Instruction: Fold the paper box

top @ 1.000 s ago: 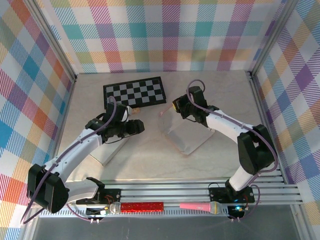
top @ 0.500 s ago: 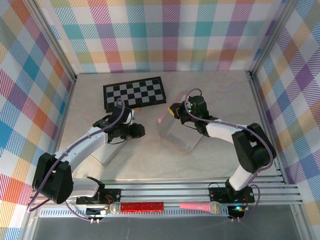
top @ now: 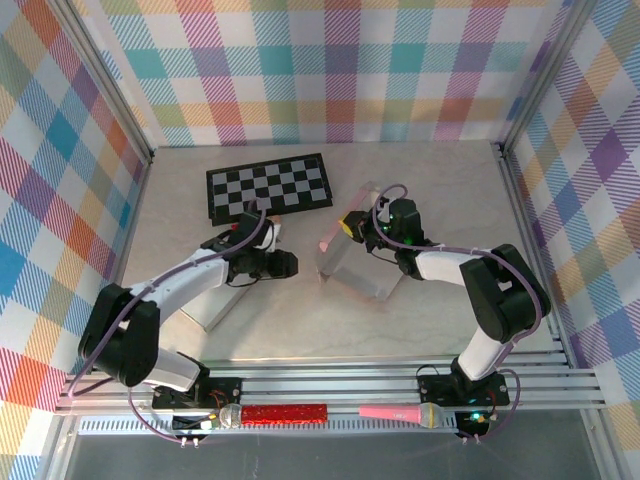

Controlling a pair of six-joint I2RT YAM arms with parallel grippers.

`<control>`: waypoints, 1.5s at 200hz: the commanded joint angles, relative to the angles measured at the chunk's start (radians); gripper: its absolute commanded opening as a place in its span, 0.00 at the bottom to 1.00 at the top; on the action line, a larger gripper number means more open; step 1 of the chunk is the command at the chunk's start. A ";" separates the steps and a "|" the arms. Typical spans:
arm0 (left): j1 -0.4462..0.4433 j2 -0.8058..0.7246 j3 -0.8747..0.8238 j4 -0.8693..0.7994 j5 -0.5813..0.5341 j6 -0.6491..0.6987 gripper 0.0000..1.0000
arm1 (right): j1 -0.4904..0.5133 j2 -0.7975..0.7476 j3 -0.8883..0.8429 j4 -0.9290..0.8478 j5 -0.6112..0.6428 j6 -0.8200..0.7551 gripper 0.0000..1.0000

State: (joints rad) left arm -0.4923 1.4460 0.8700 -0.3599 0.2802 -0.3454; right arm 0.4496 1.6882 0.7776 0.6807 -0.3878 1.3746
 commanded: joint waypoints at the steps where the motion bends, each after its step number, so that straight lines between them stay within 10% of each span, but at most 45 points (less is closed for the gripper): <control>1: -0.048 0.043 0.019 0.060 0.012 0.085 0.46 | -0.009 0.030 -0.008 -0.013 -0.021 -0.017 0.00; 147: -0.129 0.127 -0.041 0.384 -0.016 0.197 0.56 | -0.009 0.045 0.033 0.002 -0.026 0.066 0.00; 300: -0.152 0.170 0.039 0.385 -0.079 0.136 0.42 | 0.016 0.063 0.015 0.149 0.084 0.118 0.00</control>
State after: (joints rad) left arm -0.6270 1.5986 0.8711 0.0040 0.2287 -0.1875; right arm 0.4519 1.7336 0.8040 0.7570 -0.3508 1.4704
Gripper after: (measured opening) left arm 0.421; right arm 0.046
